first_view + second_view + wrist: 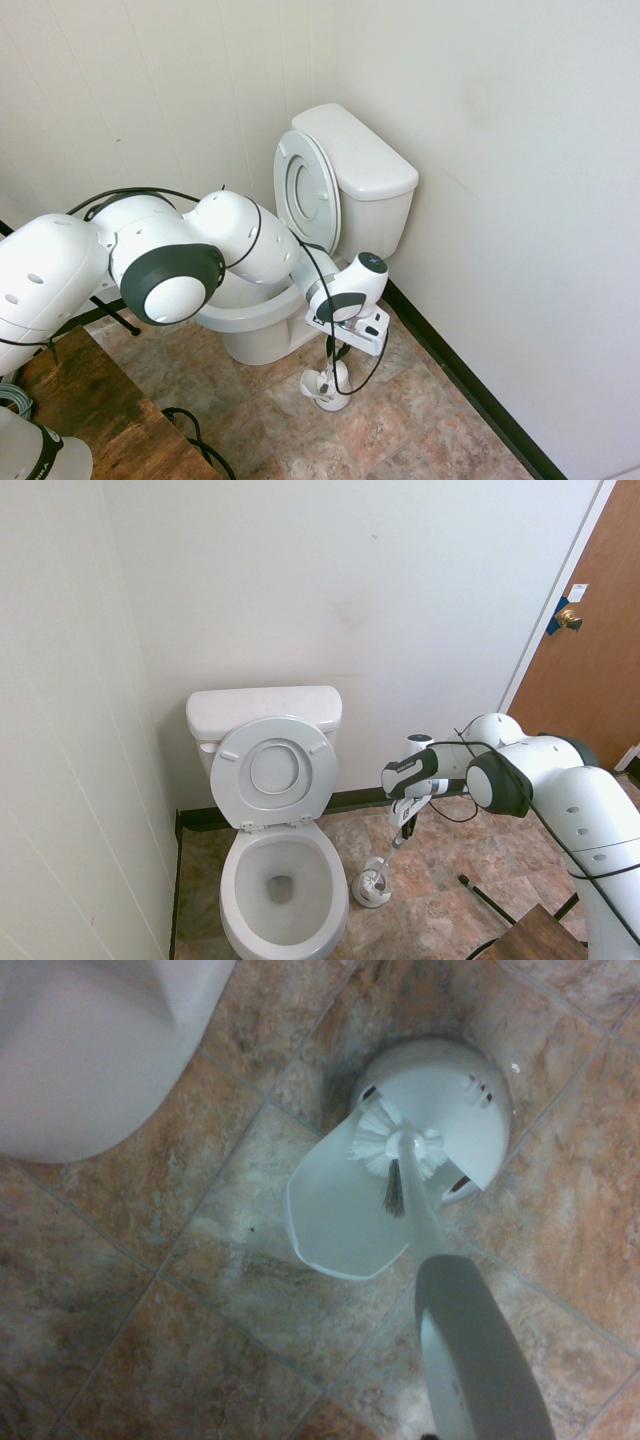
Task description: Clean the toilet
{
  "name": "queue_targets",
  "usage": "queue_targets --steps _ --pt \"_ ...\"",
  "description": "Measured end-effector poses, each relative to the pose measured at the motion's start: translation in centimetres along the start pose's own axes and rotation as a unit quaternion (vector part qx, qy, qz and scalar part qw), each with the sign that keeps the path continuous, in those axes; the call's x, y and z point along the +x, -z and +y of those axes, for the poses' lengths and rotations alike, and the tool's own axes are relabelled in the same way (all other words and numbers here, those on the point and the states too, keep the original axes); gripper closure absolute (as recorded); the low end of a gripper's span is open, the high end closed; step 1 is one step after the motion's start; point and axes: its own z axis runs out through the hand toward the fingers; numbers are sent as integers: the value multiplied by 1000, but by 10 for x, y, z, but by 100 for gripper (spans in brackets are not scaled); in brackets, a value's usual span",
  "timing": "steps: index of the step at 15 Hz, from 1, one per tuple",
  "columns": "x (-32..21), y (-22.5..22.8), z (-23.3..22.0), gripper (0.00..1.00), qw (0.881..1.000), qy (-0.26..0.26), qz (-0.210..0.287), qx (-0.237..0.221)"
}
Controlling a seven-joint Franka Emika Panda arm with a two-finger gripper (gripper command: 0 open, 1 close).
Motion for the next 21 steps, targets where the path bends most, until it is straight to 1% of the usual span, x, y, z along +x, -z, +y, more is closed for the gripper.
queue_targets --steps 3,10,14,17,21 --pt "-23 23 0 100 1000 -8 16 13" --pt "-86 90 21 100 998 -27 41 32" --pt "-109 128 29 100 997 -31 57 41" --pt "-124 163 41 100 995 -40 78 50" --pt "-139 207 37 100 991 -48 102 65"
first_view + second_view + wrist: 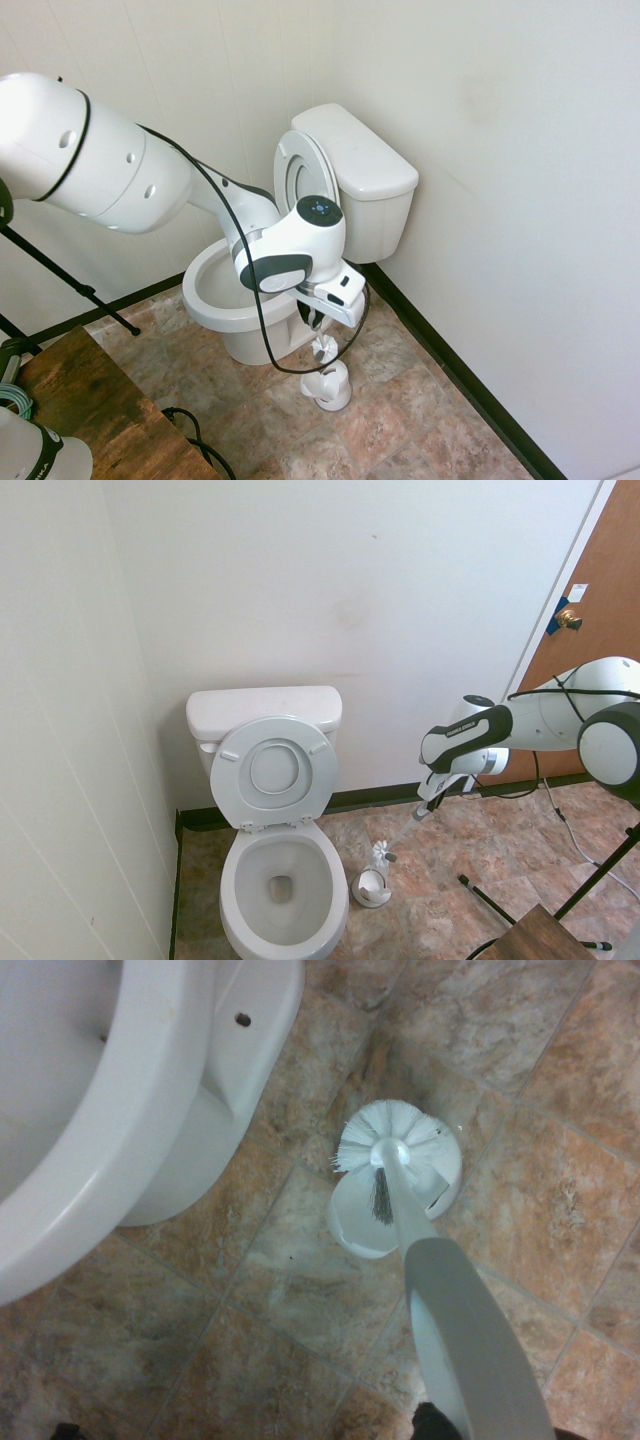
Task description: Clean the toilet
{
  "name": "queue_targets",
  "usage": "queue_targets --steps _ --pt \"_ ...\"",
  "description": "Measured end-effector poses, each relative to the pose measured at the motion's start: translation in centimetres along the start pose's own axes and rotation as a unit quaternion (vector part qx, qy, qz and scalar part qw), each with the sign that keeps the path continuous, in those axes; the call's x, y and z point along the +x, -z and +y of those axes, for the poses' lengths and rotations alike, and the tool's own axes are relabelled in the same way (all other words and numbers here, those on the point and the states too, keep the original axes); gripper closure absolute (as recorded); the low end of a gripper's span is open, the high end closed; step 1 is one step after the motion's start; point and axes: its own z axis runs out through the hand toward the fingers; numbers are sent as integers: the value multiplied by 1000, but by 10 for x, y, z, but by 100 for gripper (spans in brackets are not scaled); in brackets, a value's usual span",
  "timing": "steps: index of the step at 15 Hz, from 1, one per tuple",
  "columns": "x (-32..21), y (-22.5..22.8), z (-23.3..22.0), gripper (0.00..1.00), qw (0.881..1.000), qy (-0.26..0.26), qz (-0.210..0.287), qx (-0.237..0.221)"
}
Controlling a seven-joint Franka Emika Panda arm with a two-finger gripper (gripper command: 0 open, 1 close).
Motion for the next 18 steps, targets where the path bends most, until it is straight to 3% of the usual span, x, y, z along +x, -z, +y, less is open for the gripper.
queue_targets --steps 2,5,8,13,18 --pt "-2 28 -8 100 999 -33 21 9" --pt "-14 36 -20 100 1000 -23 16 2" --pt "-54 72 -42 100 1000 3 5 -5" --pt "-147 166 -119 100 999 33 -6 -23" --pt "-180 170 -197 100 999 45 -10 -7"
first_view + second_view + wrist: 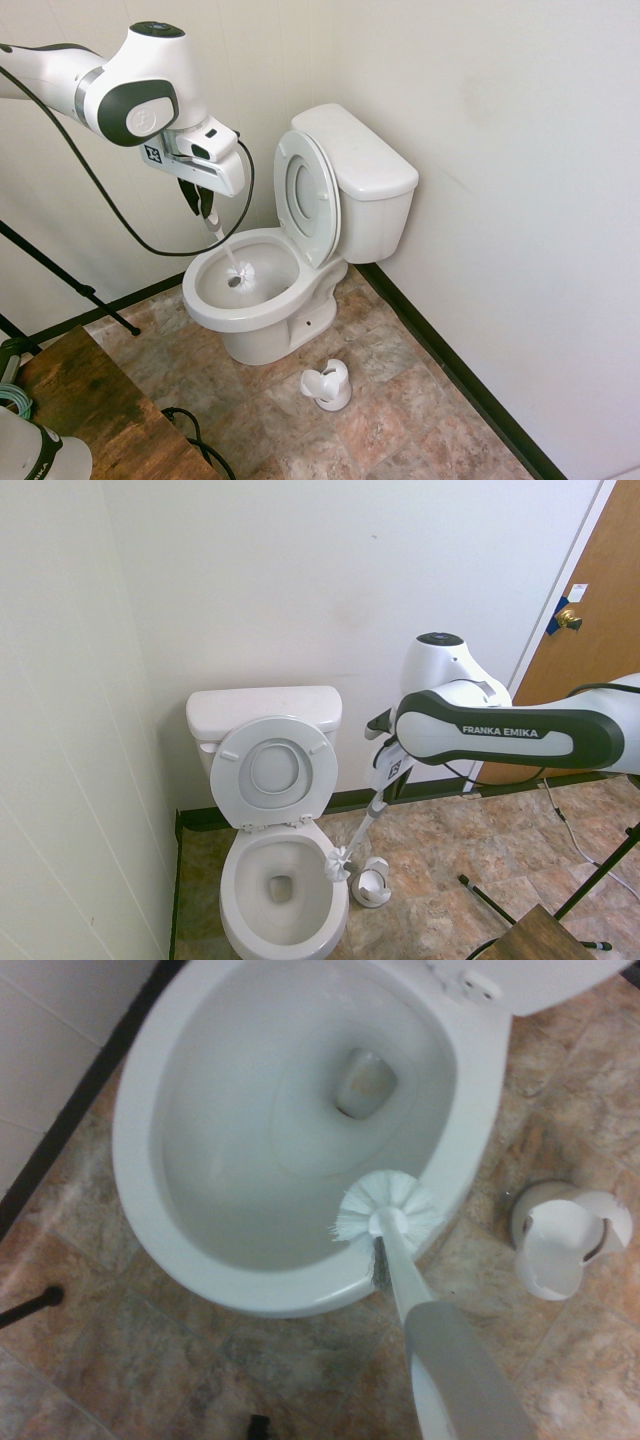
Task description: Clean the toilet
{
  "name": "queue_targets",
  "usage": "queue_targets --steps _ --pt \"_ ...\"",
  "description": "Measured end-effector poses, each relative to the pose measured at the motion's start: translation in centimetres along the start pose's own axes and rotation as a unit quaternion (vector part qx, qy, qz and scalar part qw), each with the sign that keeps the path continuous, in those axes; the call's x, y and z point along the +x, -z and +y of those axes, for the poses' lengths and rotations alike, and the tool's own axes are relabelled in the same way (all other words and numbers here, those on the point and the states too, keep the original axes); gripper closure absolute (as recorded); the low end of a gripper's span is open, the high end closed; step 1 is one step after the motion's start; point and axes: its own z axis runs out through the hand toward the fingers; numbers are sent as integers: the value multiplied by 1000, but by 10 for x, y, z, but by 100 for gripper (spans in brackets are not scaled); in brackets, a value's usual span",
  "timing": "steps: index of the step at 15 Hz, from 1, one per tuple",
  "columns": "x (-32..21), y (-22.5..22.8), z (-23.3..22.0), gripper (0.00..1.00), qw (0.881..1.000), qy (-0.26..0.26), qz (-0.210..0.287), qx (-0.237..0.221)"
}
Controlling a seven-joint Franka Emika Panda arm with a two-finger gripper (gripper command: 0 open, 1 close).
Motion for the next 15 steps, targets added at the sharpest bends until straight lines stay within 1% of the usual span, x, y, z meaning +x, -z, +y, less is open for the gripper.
queue_targets --steps 2,3,5,6,9,12,15 --pt "-6 -11 -26 100 1000 7 -2 10" --pt "-12 -14 -40 100 1000 11 5 17" --pt "-10 -16 -46 100 1000 15 8 22" --pt "-11 -21 -56 100 999 23 7 26" --pt "-20 -49 -106 100 998 53 1 33" --pt "-2 -74 -138 100 998 36 26 32" --pt "25 -91 -151 100 999 12 41 23"
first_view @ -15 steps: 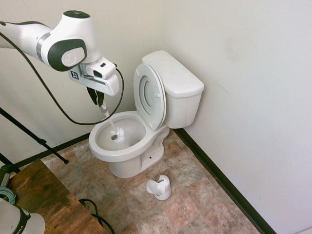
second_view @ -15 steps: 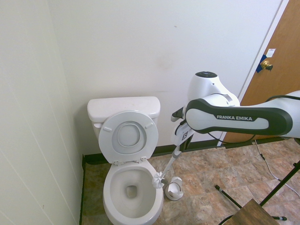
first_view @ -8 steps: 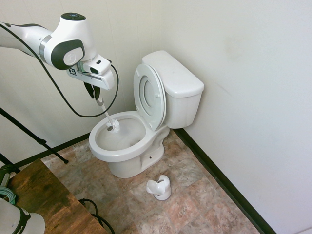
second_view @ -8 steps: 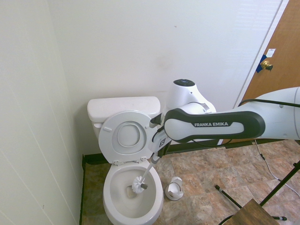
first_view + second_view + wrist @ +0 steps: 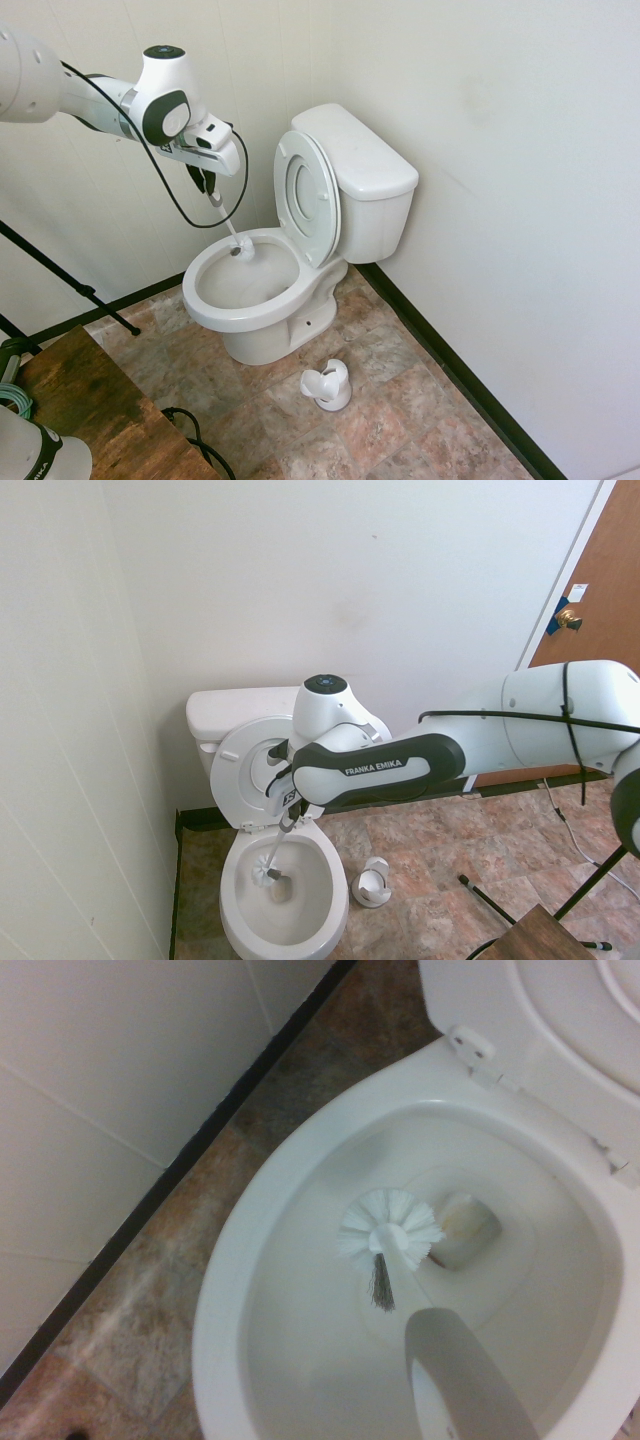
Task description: Clean the toilet
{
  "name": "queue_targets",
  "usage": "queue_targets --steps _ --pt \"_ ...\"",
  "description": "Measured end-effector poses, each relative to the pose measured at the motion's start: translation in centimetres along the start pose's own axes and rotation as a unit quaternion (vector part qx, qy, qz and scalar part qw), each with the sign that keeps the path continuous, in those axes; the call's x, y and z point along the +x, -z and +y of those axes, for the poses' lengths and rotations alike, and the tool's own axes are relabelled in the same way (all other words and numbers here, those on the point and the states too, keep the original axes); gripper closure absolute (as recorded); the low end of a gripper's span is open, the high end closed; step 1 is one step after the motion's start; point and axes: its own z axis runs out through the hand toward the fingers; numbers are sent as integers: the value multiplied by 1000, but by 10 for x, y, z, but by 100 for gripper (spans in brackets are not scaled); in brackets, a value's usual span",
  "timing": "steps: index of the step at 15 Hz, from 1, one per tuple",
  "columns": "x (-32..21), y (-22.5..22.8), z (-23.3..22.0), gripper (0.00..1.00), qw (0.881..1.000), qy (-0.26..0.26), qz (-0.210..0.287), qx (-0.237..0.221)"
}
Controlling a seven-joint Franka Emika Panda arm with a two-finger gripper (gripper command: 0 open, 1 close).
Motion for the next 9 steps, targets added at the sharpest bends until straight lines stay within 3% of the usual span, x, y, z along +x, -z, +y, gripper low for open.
queue_targets --steps 9 --pt "21 -82 -23 100 999 -13 -11 -40"
